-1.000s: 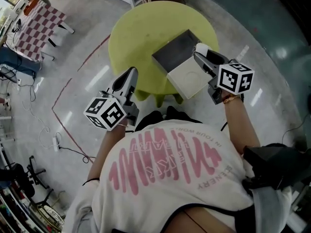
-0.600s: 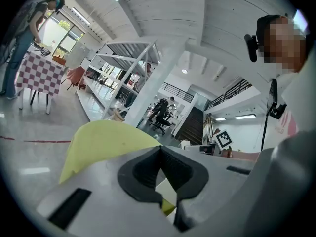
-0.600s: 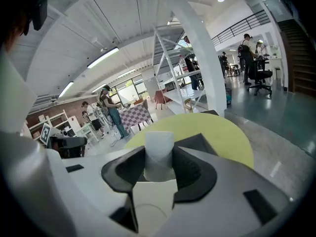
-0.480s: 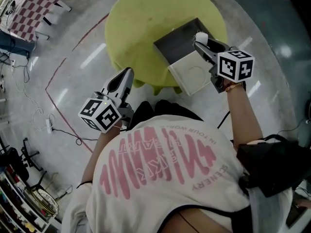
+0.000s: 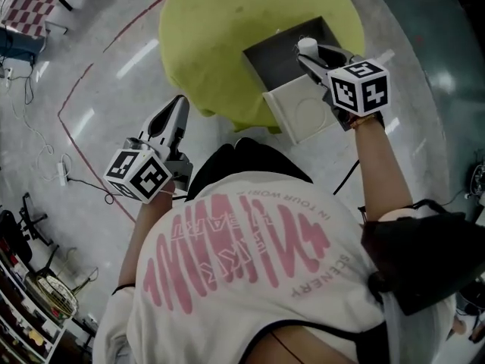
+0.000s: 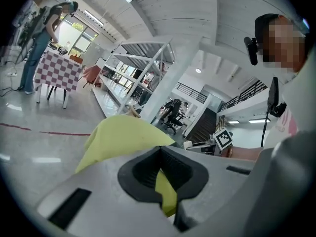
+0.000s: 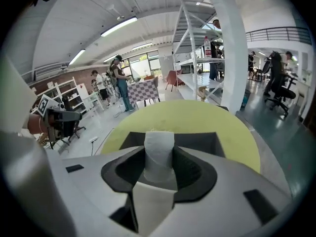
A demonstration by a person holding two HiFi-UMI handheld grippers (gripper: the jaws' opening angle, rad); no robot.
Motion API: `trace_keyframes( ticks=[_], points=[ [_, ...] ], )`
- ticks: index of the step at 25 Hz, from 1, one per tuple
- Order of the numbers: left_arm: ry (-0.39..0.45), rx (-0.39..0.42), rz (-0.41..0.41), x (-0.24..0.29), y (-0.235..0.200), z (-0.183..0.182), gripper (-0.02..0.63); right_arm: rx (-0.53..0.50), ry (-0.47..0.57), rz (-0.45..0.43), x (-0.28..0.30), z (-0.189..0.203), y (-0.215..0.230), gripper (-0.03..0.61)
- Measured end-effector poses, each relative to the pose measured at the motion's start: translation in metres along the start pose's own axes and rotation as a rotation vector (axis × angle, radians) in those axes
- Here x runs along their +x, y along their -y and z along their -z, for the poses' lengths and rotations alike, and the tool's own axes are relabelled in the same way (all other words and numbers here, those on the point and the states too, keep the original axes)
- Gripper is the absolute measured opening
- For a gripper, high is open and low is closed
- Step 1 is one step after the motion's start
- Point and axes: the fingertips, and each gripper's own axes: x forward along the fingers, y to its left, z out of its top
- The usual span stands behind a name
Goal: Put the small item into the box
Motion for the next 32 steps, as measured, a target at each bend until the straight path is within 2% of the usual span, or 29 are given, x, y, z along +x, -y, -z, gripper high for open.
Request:
trace_keyframes(
  ticks=[6,9,23,32],
  points=[
    [0.002,-0.012,-0.034,-0.009,-0.017,0.01,0.008,-0.211,-0.138,-0.004,0.028,0.01,-0.001,0.17],
    [0.006,-0.028,-0.053,-0.012,-0.024,0.013,0.008,-0.274,-0.196,-0.025,0.037,0.014,0.001,0.17],
    [-0.014,-0.042,-0.033,-0.006,-0.025,0.029,0.008,-0.43,-0.423,-0.075,0.068,0.038,0.006,0.17],
    [-0.024,-0.06,-0.066,-0.017,-0.041,0.045,0.008,-0.464,-0.47,-0.069,0.084,0.053,0.005,0.17]
  ],
)
